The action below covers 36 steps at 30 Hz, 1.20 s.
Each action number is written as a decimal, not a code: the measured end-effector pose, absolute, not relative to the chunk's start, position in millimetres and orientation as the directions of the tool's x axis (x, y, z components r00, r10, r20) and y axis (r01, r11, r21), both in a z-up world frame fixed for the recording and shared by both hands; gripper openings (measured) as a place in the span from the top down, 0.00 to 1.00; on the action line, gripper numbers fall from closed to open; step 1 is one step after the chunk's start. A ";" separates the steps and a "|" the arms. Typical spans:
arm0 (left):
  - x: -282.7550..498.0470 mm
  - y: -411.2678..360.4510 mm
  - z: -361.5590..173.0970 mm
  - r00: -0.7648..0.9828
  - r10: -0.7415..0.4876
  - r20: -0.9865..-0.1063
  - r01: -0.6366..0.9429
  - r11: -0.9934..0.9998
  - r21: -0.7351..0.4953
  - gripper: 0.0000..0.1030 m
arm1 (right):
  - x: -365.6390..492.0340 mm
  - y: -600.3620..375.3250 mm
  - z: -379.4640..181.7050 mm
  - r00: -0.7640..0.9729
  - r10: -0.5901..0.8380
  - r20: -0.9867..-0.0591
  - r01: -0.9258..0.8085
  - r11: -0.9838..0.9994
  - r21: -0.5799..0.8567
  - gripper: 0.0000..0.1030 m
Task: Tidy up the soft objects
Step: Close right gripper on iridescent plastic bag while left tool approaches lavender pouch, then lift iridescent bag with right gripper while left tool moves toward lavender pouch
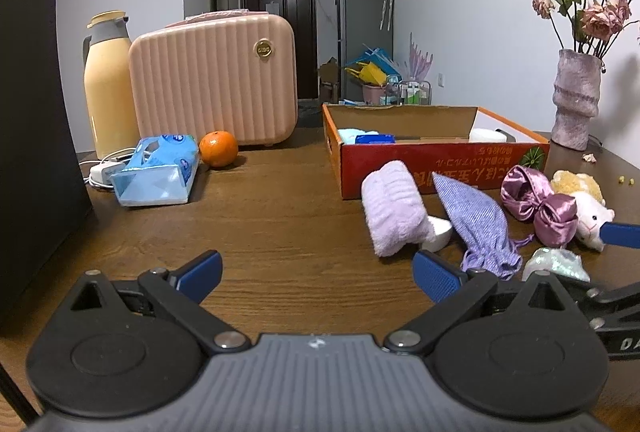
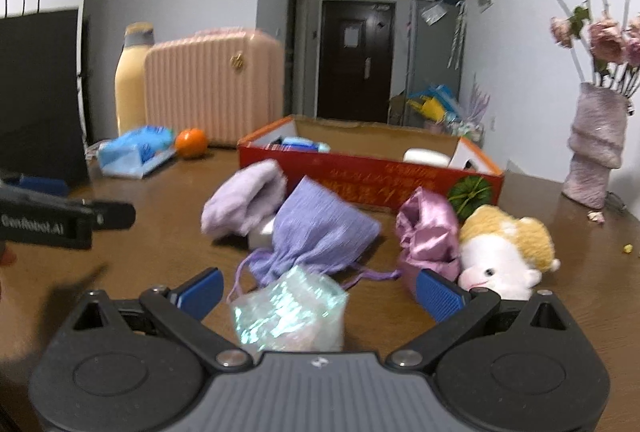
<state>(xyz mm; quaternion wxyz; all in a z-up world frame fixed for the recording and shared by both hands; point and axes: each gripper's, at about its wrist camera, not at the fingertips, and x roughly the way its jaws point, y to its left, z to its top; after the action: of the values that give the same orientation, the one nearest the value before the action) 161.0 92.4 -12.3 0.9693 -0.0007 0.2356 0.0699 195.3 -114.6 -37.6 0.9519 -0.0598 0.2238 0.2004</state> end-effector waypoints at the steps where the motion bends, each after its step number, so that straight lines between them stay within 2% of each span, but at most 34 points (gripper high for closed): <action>1: 160.4 94.0 -13.0 0.878 0.136 -0.460 -0.136 0.990 0.033 0.00 | 196.4 -111.7 -39.7 0.812 0.357 -0.463 -0.415 0.909 -0.027 0.00; 6: 158.8 101.9 -15.8 0.871 0.136 -0.472 -0.137 0.990 0.033 0.00 | 206.0 -102.5 -46.9 0.773 0.373 -0.513 -0.447 0.894 -0.024 0.06; 10: 159.0 106.2 -16.1 0.867 0.133 -0.480 -0.140 0.990 0.021 0.00 | 212.7 -99.9 -50.9 0.745 0.391 -0.541 -0.470 0.883 -0.010 0.22; 11: 159.2 106.0 -16.1 0.867 0.131 -0.481 -0.139 0.990 0.019 0.00 | 214.5 -99.1 -51.5 0.736 0.400 -0.547 -0.480 0.877 -0.004 0.30; 14: 159.1 105.5 -16.1 0.868 0.128 -0.480 -0.135 0.991 0.020 0.00 | 217.3 -97.9 -52.9 0.719 0.416 -0.557 -0.496 0.868 0.008 0.47; 17: 159.5 105.3 -16.3 0.867 0.128 -0.482 -0.136 0.991 0.020 0.00 | 218.3 -99.1 -52.5 0.714 0.428 -0.554 -0.501 0.865 0.022 0.53; 23: 160.9 105.3 -17.0 0.864 0.128 -0.487 -0.135 0.991 0.020 0.00 | 216.9 -106.0 -47.6 0.729 0.440 -0.525 -0.495 0.868 0.041 0.57; 36: 162.3 105.5 -18.9 0.860 0.131 -0.492 -0.139 0.990 0.021 0.00 | 214.5 -119.7 -37.3 0.787 0.417 -0.454 -0.451 0.892 0.036 0.58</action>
<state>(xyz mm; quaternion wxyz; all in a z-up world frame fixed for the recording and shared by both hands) 162.3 105.5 -18.9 0.9644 -0.0077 0.2547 0.0701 214.5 -119.7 -37.3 0.9446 -0.0372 0.2314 0.2298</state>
